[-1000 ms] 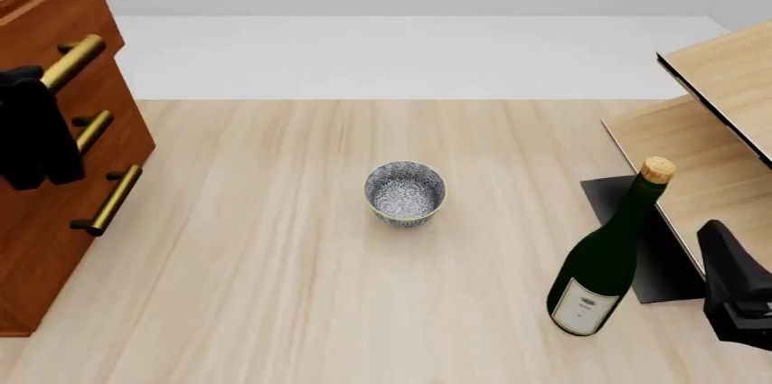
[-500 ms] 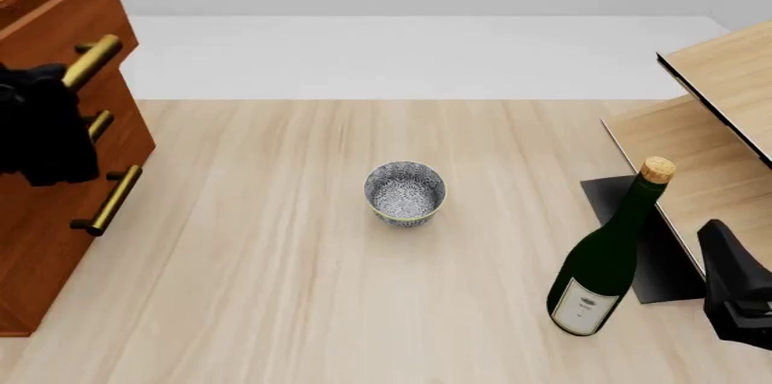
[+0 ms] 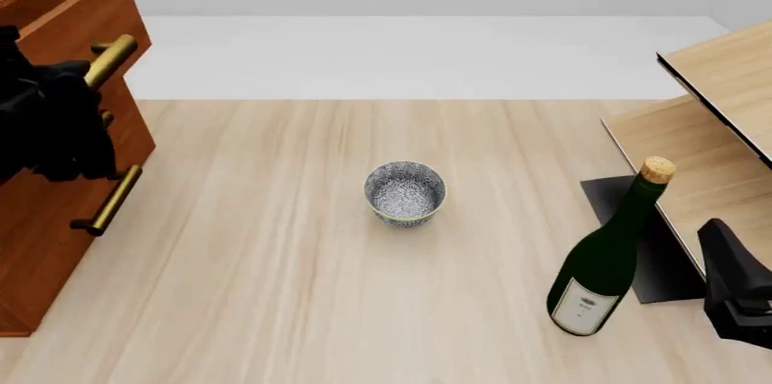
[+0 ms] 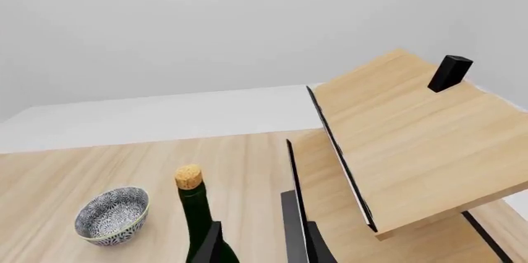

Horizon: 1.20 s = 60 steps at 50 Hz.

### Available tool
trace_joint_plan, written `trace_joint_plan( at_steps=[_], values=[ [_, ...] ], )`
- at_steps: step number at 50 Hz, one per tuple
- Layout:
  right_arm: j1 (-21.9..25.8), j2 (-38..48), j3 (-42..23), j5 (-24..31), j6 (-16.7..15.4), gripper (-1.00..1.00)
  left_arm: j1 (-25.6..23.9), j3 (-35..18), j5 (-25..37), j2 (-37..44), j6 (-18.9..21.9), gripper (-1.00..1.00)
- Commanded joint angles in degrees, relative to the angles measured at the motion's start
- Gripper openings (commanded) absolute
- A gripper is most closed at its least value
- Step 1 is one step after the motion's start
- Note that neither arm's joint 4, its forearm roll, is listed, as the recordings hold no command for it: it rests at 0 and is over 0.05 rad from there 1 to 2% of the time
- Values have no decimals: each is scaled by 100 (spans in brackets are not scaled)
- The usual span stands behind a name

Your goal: Close the bottom drawer of the cabinet and open the top drawer.

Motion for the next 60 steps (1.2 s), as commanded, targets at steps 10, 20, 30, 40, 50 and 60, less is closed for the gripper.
trace_joint_plan(
  at_steps=[10, 20, 30, 40, 50, 60],
  values=[
    [-4, 50, -4, -45, 4, 100, -239, -371, -189, 221, -38, -100],
    [-4, 47, -6, -38, 13, 100, -307, -323, -136, 121, -66, -100],
    [1, 36, -5, -26, 20, 100, -338, -343, -128, 127, -43, -100],
    [-1, 40, -7, -24, 31, 100, -319, -379, -107, 117, -54, -100],
    [-1, 42, -6, -27, 36, 100, -305, -391, -71, 108, -76, 100],
    [-7, 67, -5, -52, 41, 100, -297, -364, -90, 108, -72, 100]
  ],
)
